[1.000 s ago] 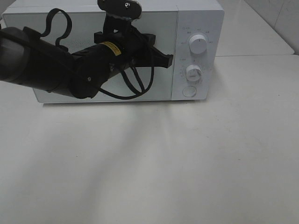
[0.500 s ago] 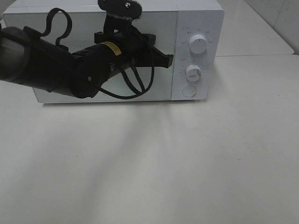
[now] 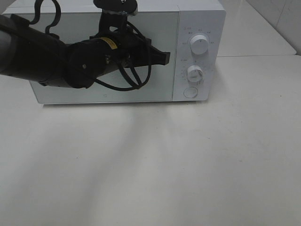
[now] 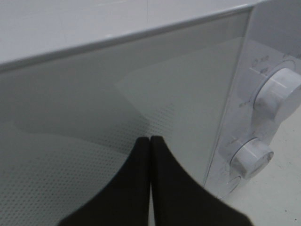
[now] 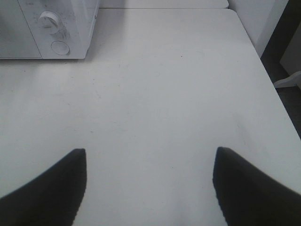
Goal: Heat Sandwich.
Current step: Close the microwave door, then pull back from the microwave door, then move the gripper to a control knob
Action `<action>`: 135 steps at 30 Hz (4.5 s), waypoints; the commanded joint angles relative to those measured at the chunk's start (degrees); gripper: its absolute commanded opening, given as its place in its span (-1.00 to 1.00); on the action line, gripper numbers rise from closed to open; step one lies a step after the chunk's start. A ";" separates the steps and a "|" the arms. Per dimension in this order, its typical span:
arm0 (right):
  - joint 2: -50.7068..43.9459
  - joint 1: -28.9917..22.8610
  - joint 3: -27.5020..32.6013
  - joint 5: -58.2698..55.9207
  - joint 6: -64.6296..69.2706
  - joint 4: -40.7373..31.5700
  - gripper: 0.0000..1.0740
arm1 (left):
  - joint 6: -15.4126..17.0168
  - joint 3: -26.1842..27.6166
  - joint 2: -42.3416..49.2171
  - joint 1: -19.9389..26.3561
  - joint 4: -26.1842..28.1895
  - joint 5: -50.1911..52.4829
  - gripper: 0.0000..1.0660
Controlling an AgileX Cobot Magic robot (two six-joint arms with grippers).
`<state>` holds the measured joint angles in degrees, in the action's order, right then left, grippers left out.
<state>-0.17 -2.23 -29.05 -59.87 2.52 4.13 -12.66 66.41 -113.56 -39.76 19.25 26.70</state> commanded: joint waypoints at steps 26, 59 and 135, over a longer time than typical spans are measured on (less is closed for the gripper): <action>-1.66 0.34 0.06 0.57 -0.06 -0.06 0.36 | 0.40 -6.88 17.19 -0.40 -4.24 -49.68 0.86; -1.66 0.34 0.06 0.57 -0.11 -0.06 0.36 | 12.26 -6.76 25.50 10.43 -16.16 -83.08 0.86; -1.09 0.34 0.06 0.57 -0.11 -0.11 0.36 | 7.39 -37.99 115.34 39.71 -13.24 -86.06 0.86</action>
<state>-0.17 -2.23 -29.05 -59.87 2.52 4.13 -5.67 28.65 0.23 -0.17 5.33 -59.64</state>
